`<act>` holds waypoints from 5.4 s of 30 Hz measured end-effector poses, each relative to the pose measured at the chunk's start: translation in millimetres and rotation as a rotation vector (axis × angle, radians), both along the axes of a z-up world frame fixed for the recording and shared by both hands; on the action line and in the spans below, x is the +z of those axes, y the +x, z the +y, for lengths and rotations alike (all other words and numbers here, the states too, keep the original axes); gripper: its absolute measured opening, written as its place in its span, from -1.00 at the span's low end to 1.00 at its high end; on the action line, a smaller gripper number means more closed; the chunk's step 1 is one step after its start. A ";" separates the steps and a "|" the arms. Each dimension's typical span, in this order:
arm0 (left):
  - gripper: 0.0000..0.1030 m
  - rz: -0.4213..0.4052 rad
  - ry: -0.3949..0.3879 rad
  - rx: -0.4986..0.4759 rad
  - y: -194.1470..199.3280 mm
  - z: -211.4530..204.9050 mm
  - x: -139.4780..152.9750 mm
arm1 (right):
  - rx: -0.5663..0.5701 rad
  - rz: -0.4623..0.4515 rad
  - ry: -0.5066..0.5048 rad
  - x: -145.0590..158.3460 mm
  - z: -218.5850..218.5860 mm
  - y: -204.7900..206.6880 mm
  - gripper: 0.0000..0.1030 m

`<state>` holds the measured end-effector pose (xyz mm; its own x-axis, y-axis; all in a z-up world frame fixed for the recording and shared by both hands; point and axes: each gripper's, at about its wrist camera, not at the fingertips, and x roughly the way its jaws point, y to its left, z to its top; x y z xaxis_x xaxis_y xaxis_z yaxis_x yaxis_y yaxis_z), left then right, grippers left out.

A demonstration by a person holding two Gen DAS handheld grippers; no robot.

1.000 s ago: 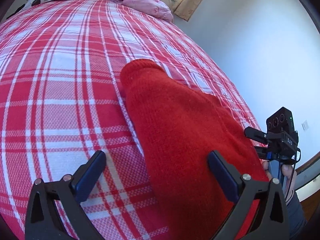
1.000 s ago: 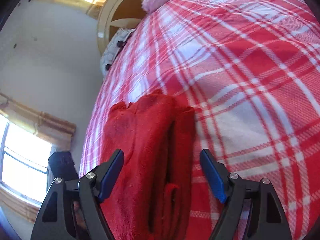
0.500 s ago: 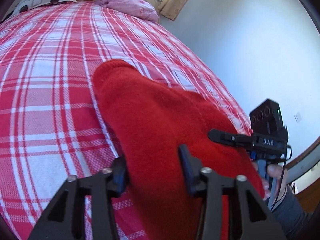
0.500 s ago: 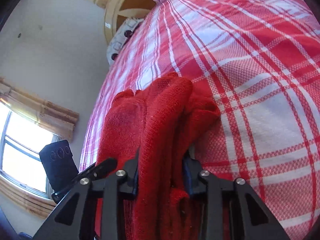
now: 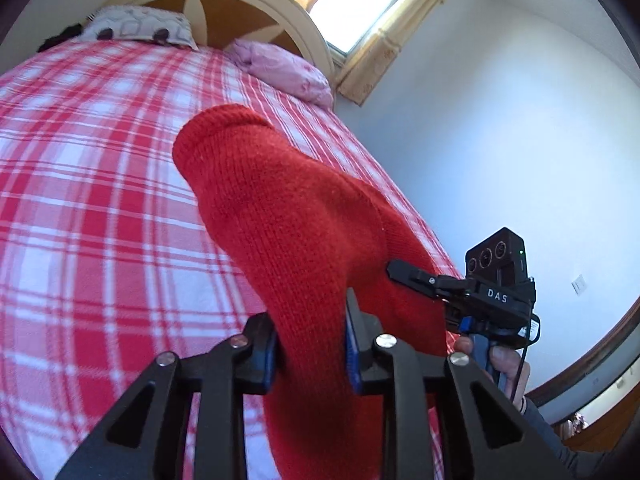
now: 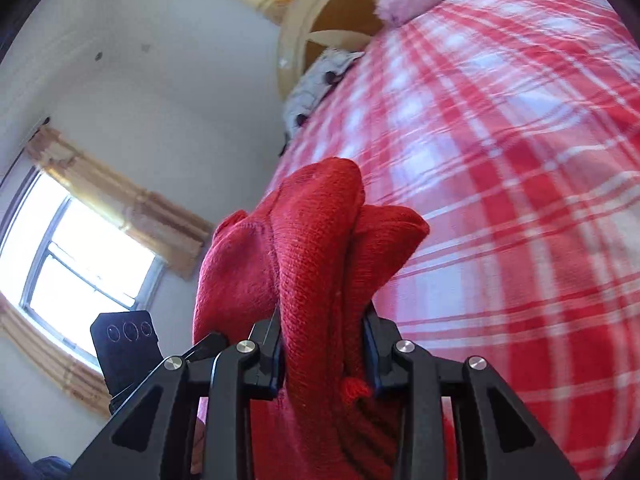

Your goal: Fold small clothes

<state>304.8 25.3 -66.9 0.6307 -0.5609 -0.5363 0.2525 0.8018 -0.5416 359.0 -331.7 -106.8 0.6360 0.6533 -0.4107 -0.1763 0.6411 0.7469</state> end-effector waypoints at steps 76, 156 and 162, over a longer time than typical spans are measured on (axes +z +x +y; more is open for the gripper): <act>0.90 0.072 0.135 0.464 -187.9 220.7 -44.8 | 0.379 -0.043 -0.127 -4.0 271.7 -58.9 0.16; 1.00 -0.318 0.530 0.423 -290.3 116.4 65.5 | -0.090 -0.542 -0.649 104.9 286.5 -298.4 0.46; 1.00 -0.317 0.529 0.428 -289.8 115.9 65.7 | -0.106 -0.548 -0.644 107.0 284.0 -300.9 0.46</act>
